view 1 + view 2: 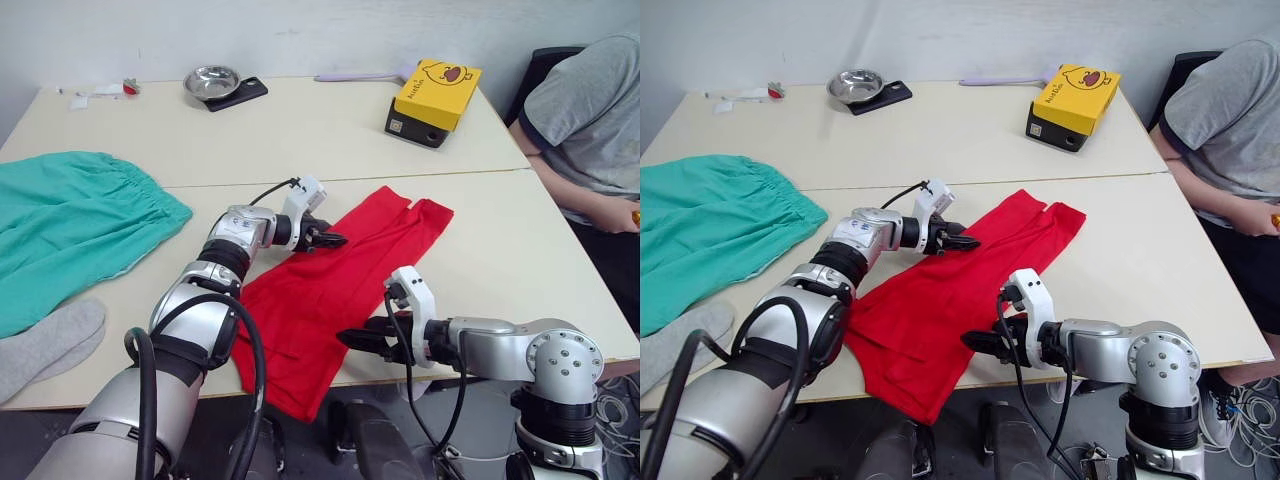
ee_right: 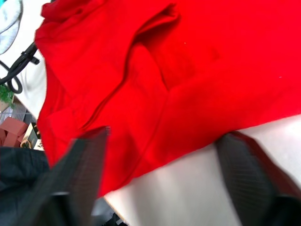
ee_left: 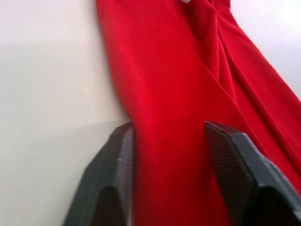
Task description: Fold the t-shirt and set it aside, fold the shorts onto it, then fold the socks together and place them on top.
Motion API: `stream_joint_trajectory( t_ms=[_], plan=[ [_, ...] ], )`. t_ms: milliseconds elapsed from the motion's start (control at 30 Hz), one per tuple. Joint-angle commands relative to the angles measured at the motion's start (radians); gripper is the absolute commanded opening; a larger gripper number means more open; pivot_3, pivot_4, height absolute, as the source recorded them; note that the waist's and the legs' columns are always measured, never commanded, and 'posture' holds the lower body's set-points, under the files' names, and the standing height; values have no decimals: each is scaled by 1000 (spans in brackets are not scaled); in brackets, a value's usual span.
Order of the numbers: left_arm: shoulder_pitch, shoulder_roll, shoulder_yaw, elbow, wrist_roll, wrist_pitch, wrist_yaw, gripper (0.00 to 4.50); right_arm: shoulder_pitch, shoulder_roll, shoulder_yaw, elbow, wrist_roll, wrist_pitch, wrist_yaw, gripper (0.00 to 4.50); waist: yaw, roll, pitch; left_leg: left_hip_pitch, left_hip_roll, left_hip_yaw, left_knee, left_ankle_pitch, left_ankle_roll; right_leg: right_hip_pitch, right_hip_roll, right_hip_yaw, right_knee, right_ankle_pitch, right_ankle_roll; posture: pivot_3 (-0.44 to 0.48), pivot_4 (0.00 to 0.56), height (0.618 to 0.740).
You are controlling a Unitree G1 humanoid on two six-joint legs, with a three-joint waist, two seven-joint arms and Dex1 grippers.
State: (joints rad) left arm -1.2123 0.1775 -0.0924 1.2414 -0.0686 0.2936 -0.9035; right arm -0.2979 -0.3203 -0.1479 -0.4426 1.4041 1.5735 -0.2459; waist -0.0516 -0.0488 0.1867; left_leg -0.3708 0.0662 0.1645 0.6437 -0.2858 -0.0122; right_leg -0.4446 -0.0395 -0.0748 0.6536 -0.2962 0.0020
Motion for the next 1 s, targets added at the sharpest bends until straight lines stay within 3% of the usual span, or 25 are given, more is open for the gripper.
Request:
stream_joint_trajectory(
  t_ms=[33, 167, 267, 500, 667, 1000],
  plan=[
    [-8, -1, 34, 9, 4, -5, 29, 1193, 28, 12, 80, 40, 43, 8, -40, 2265, -3, 0, 0, 0, 0, 0, 0, 0, 0, 0, 0, 0, 0, 0, 0, 0, 150, 740],
    [-1, -1, 75, 11, -13, 4, 51, 0, 26, -8, 102, 55, 85, -29, -73, 832, -3, 0, 0, 0, 0, 0, -1, 0, 0, -1, 0, 0, 0, -1, 0, 0, 150, 740],
    [12, 1, 104, 7, -20, 7, 74, 0, 19, -43, 115, 66, 128, -62, -94, 25, -3, 0, 0, 0, 0, 0, -1, 0, -1, -1, 0, 0, 0, -1, 0, 0, 150, 740],
    [65, 6, 165, -32, -41, 8, 128, 0, -7, -171, 150, 86, 227, -145, -108, 25, -2, 0, 0, -1, -1, 1, 0, 0, 0, 0, -1, 0, 0, -1, 0, 0, 150, 740],
    [120, 15, 219, -148, -90, 42, 186, 0, -47, -284, 182, 96, 238, -165, -57, 25, -2, 0, 0, -1, -1, 1, 1, 0, 0, 0, -1, 0, 0, -1, 0, 0, 150, 740],
    [475, 37, 289, -836, -145, 268, 441, 0, -229, -440, 269, 183, -83, -169, 259, 25, 0, 2, 1, -1, -1, 0, 1, 1, 0, -1, -1, 0, 1, -1, 2, 0, 150, 740]
  ],
)
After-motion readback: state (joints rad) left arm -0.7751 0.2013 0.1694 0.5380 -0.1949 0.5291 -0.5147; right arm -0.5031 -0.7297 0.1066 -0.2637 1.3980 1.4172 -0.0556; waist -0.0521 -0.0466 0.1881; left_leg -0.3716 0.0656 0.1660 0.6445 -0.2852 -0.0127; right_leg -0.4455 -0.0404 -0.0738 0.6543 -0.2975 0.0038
